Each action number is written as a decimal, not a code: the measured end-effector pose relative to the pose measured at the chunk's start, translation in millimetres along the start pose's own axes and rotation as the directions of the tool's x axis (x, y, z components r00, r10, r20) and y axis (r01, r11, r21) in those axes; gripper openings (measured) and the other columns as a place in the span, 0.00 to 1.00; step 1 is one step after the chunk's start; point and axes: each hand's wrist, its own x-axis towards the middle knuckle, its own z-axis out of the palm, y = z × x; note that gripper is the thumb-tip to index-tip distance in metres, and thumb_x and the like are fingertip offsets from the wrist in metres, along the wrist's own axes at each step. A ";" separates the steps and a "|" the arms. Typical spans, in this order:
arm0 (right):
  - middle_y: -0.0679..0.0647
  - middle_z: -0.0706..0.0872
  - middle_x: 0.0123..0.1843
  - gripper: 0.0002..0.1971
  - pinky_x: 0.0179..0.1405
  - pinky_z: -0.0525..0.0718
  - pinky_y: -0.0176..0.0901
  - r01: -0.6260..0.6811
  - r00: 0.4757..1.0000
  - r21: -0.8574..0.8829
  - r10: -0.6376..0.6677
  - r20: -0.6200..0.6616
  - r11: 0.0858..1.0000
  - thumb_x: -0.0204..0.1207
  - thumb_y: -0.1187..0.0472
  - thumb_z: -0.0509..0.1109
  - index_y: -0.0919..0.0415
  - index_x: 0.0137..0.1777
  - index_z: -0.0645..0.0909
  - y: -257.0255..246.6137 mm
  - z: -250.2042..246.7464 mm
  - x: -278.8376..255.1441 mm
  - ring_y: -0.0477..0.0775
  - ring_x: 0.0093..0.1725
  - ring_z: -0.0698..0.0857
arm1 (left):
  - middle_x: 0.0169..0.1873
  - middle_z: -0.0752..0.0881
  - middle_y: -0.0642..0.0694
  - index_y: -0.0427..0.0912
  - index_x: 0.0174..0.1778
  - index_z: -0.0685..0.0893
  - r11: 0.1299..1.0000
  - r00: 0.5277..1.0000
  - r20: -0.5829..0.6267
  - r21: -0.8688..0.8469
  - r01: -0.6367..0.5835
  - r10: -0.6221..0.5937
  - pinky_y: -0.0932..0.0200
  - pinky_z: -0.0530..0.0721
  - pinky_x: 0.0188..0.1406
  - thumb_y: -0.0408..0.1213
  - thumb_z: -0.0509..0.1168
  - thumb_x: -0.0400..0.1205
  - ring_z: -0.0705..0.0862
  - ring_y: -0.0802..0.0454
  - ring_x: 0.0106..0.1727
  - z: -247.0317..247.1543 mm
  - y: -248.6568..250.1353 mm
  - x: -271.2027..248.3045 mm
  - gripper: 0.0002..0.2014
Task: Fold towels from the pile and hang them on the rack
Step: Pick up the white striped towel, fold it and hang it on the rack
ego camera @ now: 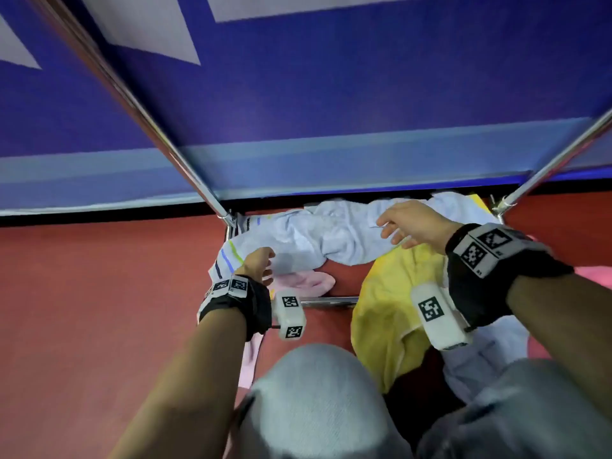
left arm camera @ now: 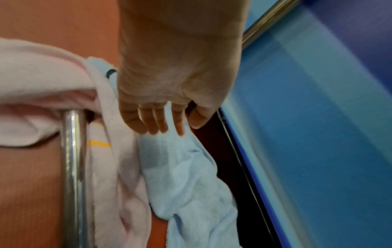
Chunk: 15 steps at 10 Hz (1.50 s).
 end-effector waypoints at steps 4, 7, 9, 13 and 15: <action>0.53 0.85 0.40 0.08 0.35 0.75 0.41 -0.076 0.997 -0.151 0.080 0.023 0.986 0.82 0.60 0.59 0.60 0.47 0.80 12.5 -7.1 13.3 0.52 0.35 0.79 | 0.38 0.80 0.47 0.42 0.53 0.78 0.937 0.986 -0.078 -0.330 0.116 -0.149 0.47 0.86 0.27 0.46 0.57 0.76 0.75 0.45 0.30 -8.7 -31.8 28.3 0.15; 0.52 0.85 0.41 0.08 0.37 0.76 0.40 -0.042 0.999 -0.170 0.047 0.026 0.984 0.81 0.60 0.60 0.59 0.51 0.80 -2.7 -4.6 -3.8 0.52 0.37 0.81 | 0.42 0.78 0.45 0.37 0.58 0.79 0.935 0.973 -0.219 -0.326 -0.139 0.068 0.59 0.77 0.29 0.39 0.53 0.87 0.75 0.53 0.32 -11.4 -11.2 4.3 0.13; 0.53 0.85 0.41 0.09 0.34 0.74 0.38 0.013 1.000 -0.134 -0.015 -0.011 0.991 0.81 0.59 0.60 0.61 0.54 0.80 -18.0 -2.3 -32.4 0.50 0.35 0.79 | 0.30 0.76 0.46 0.44 0.40 0.82 0.896 0.934 -0.019 -0.275 -0.348 0.357 0.59 0.66 0.34 0.37 0.60 0.83 0.72 0.53 0.31 -3.8 40.5 -38.7 0.08; 0.54 0.81 0.51 0.19 0.39 0.75 0.39 0.425 0.889 0.234 -0.355 -0.290 0.874 0.78 0.63 0.66 0.60 0.69 0.71 -54.3 -5.1 -115.8 0.51 0.46 0.79 | 0.44 0.72 0.47 0.43 0.63 0.80 0.601 0.516 0.326 -0.564 -0.566 0.792 0.61 0.61 0.42 0.19 0.50 0.70 0.63 0.56 0.32 19.5 135.6 -254.3 0.28; 0.60 0.76 0.63 0.23 0.59 0.77 0.51 0.574 0.671 -0.039 -0.497 -0.550 0.818 0.71 0.59 0.74 0.57 0.65 0.72 -38.9 -14.2 -131.3 0.59 0.61 0.75 | 0.45 0.78 0.48 0.37 0.70 0.76 0.574 0.404 0.410 -0.625 -0.529 0.818 0.65 0.64 0.34 0.17 0.45 0.75 0.73 0.59 0.27 63.6 121.5 -322.5 0.29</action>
